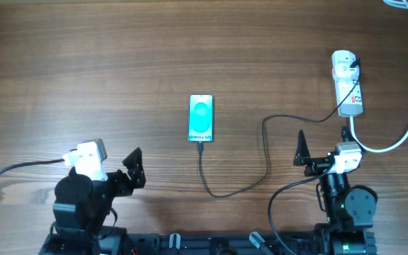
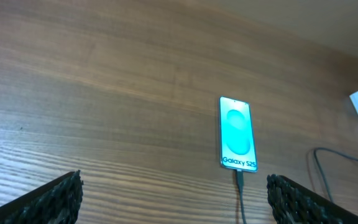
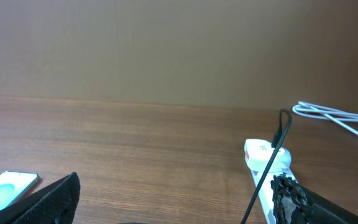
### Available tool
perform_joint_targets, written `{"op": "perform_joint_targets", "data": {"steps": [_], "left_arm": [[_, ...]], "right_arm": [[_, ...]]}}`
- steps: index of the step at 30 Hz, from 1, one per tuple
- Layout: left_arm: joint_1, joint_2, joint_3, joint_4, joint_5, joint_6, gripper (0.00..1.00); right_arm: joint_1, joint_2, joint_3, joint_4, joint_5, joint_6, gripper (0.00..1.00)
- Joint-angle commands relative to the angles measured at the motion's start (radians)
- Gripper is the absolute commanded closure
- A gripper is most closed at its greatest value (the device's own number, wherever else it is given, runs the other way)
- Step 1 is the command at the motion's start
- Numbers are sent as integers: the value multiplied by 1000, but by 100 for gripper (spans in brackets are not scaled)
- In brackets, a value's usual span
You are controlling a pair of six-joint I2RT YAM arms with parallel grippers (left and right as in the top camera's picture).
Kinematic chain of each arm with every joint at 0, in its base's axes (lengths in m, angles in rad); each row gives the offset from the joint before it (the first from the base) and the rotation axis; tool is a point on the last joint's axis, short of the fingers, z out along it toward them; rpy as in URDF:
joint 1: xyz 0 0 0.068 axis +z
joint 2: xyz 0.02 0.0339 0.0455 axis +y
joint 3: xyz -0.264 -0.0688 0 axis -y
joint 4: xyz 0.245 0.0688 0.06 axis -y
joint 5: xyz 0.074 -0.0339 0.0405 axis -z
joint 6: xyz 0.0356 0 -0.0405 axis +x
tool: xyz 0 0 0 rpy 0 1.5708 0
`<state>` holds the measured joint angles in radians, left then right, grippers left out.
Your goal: Plug charger to phone and switch on socket
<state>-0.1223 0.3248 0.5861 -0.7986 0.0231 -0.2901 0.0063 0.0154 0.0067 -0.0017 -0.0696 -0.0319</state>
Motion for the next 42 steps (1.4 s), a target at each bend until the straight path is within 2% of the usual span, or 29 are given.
{"op": "perform_joint_targets", "data": {"steps": [1,7,16,24,36,42], "left_arm": [[16,-62,-109,102,-9,21,0],[41,-164,-264,314,-6,21,0],[84,-318,-361,397,-6,21,0],[121,-322,-388,536,-7,21,0],[160,-322,-581,933,-7,14,0],[160,-322,-581,842,-14,14,0]], "right_arm": [[6,-12,-2,2,13,-10,0],[6,-12,-2,2,13,-11,0],[6,-12,-2,2,13,-11,0],[6,-12,-2,2,13,-10,0],[6,-12,-2,2,13,-10,0],[6,-12,-2,2,13,-10,0]]}}
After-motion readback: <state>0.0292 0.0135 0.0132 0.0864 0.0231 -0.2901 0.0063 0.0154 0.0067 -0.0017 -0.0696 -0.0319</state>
